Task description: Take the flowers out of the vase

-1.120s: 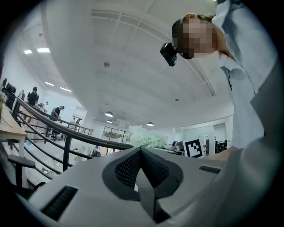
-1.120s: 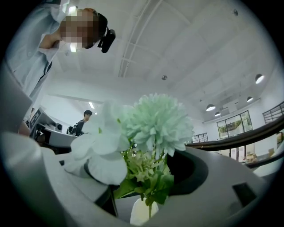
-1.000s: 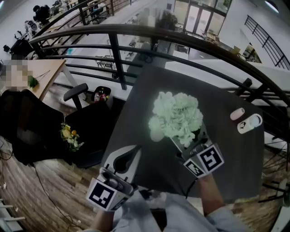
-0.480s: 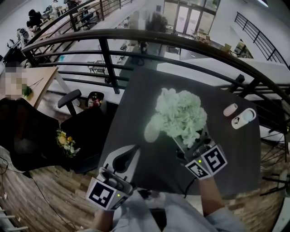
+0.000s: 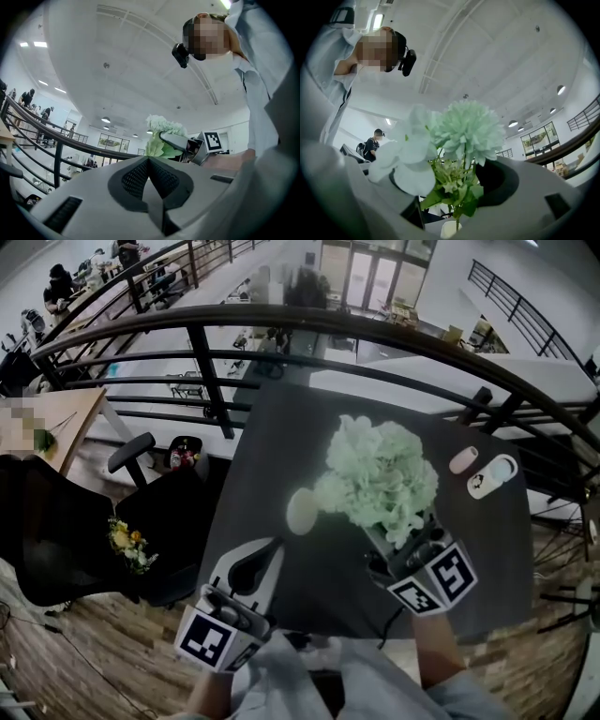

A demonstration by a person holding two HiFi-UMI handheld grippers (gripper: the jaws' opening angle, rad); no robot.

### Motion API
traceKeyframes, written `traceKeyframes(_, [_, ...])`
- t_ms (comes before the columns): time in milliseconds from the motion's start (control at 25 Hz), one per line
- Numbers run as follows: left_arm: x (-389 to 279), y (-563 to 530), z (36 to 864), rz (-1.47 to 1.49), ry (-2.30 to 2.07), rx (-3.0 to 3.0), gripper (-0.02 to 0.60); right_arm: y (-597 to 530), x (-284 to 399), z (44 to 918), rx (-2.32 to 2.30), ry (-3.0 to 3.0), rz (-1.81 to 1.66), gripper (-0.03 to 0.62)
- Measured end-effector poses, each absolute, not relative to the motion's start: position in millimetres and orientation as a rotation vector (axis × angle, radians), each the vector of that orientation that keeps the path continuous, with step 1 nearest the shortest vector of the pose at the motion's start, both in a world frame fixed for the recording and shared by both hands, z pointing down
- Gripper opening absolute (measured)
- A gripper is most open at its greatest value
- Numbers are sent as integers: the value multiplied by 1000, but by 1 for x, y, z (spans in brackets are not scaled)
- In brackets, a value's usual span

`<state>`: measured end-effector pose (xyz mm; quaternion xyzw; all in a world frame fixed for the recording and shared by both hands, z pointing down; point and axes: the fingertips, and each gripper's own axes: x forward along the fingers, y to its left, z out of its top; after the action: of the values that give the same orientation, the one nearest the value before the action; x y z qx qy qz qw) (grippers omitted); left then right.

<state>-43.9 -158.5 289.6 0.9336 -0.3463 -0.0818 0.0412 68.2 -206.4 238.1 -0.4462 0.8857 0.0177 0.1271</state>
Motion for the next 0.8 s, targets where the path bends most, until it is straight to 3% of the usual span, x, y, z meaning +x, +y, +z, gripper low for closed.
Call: traceKeyframes(800, [-28,-162,296,-238,-999,2865,-2,-195,121,262,-1503,2523,-32,270])
